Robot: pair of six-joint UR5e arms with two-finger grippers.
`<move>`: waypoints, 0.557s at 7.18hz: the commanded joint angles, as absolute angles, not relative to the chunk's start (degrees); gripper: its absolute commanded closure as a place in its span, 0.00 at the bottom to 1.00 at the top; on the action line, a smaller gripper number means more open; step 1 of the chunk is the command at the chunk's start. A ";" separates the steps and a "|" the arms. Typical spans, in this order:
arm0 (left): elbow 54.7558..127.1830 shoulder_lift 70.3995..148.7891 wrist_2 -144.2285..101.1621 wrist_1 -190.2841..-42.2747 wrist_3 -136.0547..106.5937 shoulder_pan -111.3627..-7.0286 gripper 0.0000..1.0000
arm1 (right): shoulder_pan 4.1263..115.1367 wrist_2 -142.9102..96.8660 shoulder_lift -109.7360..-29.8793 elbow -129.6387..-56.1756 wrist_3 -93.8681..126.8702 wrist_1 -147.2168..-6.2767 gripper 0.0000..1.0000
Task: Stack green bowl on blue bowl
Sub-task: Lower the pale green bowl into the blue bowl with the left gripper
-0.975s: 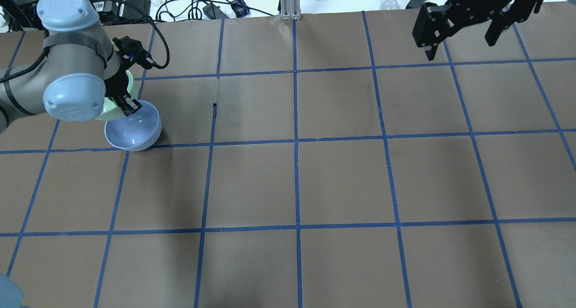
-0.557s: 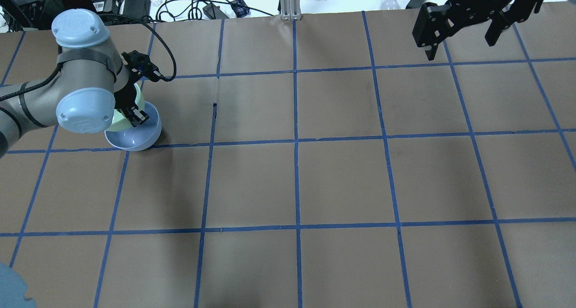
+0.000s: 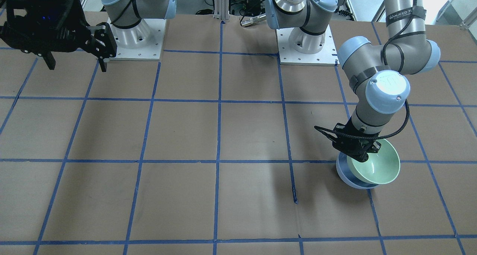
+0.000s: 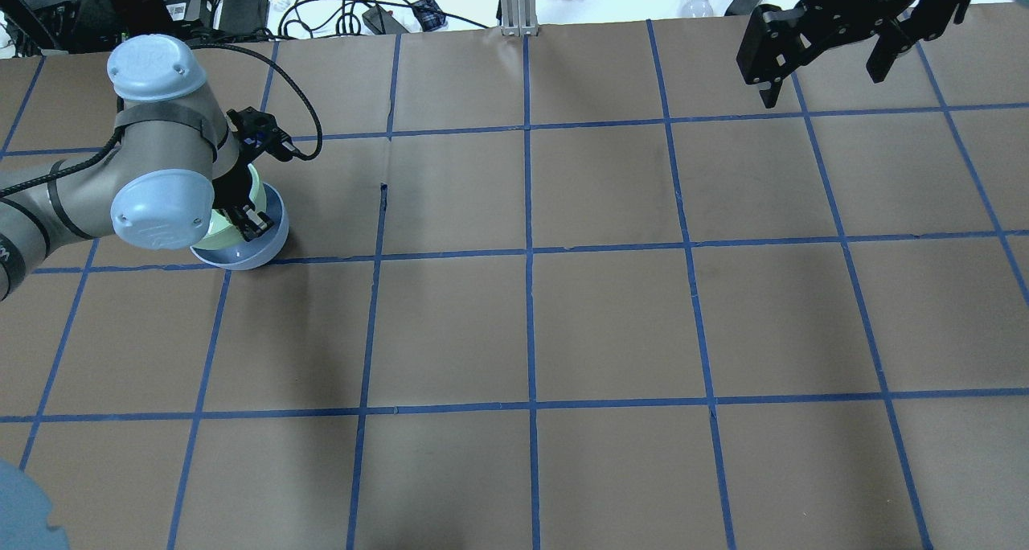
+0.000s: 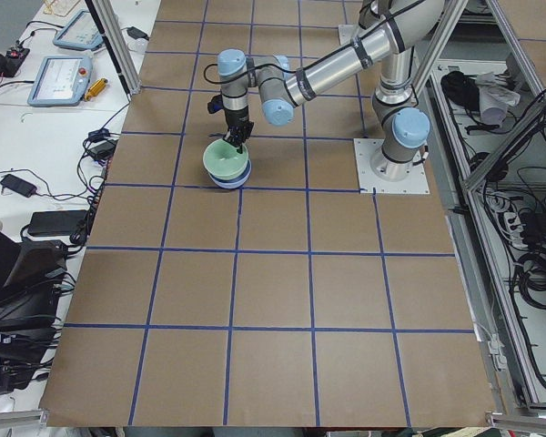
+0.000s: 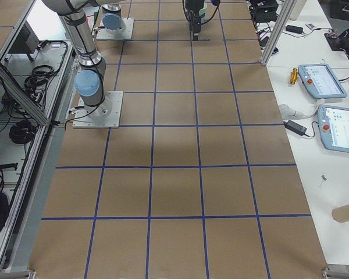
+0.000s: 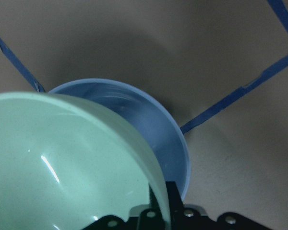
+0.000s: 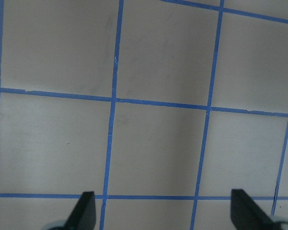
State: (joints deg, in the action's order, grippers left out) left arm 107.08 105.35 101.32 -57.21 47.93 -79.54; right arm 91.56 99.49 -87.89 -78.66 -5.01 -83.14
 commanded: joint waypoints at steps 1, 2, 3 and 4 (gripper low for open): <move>107.05 105.82 101.34 -57.74 47.55 -79.80 0.01 | 91.58 99.49 -87.89 -78.66 -5.01 -83.14 0.00; 106.96 105.65 101.25 -57.74 47.64 -79.89 0.00 | 91.50 99.49 -87.89 -78.66 -5.01 -83.14 0.00; 106.88 105.12 101.25 -57.74 47.64 -80.07 0.00 | 91.58 99.49 -87.89 -78.66 -5.01 -83.14 0.00; 106.61 104.42 101.34 -57.83 47.55 -80.68 0.00 | 91.58 99.49 -87.89 -78.66 -5.01 -83.14 0.00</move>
State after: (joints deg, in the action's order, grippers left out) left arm 106.85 105.14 101.28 -57.74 47.62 -80.13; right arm 91.56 99.49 -87.89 -78.66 -5.01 -83.14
